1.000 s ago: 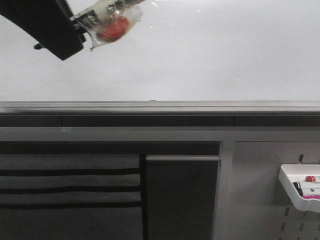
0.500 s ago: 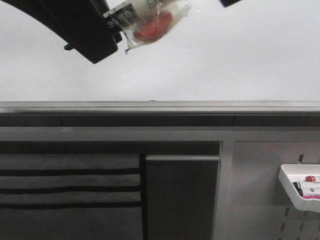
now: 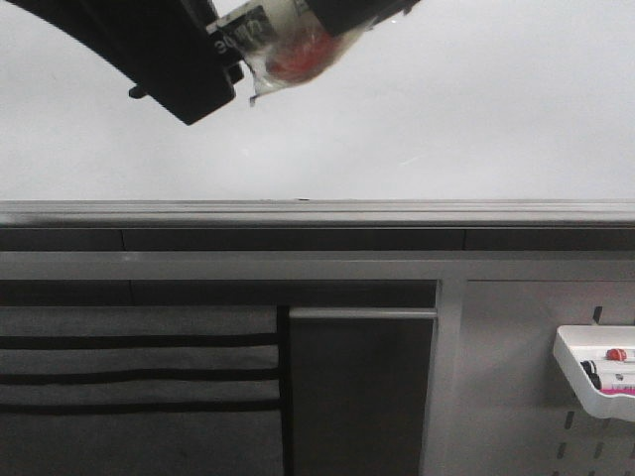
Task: Write number 3 on whiteboard
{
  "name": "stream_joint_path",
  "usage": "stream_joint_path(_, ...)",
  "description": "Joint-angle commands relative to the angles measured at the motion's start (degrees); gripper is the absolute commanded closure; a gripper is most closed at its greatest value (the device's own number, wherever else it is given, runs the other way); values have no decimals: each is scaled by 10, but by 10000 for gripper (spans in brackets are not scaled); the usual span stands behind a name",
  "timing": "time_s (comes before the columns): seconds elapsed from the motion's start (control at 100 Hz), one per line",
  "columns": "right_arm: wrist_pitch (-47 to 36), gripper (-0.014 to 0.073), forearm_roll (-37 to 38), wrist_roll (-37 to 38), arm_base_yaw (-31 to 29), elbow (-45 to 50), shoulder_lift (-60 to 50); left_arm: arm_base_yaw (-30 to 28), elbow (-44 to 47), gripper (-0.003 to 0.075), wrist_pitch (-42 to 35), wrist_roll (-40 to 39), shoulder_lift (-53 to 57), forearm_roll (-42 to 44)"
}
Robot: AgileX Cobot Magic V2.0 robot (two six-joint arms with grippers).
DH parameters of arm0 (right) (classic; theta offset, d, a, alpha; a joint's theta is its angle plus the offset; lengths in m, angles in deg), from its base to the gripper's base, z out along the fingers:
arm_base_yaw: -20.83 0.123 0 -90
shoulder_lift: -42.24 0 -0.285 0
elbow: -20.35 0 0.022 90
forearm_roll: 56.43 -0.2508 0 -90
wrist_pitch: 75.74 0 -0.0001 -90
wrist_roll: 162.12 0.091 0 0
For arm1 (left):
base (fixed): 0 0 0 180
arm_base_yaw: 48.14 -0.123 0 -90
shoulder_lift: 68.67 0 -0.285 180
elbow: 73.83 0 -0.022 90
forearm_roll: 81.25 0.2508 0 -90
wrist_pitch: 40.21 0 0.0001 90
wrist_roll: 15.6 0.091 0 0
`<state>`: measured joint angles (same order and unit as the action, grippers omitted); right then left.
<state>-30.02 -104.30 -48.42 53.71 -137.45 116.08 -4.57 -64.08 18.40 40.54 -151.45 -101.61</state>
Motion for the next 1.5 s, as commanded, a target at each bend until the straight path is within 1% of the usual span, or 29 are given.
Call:
stream_joint_path(0.0, -11, 328, -26, -6, 2, -25, -10, 5, -20, 739, -21, -1, 18, -21)
stream_joint_path(0.27, 26, 328, -3, -6, 1, -47, -10, 5, -20, 739, -21, -1, 18, -20)
stream_joint_path(0.35, 26, 328, 11, -1, 1, -47, -10, 5, -20, 739, -21, -1, 18, -19)
stream_joint_path(0.75, 27, 332, 19, 0, 1, -47, -9, 5, -20, 739, -21, -1, 18, -19)
stream_joint_path(0.82, 27, 375, 19, 0, 1, -47, -9, 5, -20, 739, -21, -1, 18, -19)
stream_joint_path(0.94, 28, 503, 19, 0, 1, -47, -9, 5, -20, 739, -21, -1, 18, -19)
stream_joint_path(1.01, 28, 552, 19, 0, 1, -47, -9, 5, -20, 739, -21, -1, 18, -19)
stream_joint_path(1.08, 29, 580, 19, 0, 1, -47, -9, 5, -20, 739, -21, -1, 18, -19)
stream_joint_path(1.2, 30, 590, 19, 0, 1, -47, -9, 4, -20, 735, -21, -5, 18, -19)
stream_joint_path(1.25, 30, 590, 19, 0, 1, -47, -9, 4, -20, 713, -21, -5, 18, -19)
stream_joint_path(1.32, 30, 590, 19, 0, 1, -47, -9, 4, -20, 637, -21, -5, 18, -19)
stream_joint_path(1.49, 27, 590, 19, 6, 1, -47, -12, 3, -20, 344, -37, -13, 22, -14)
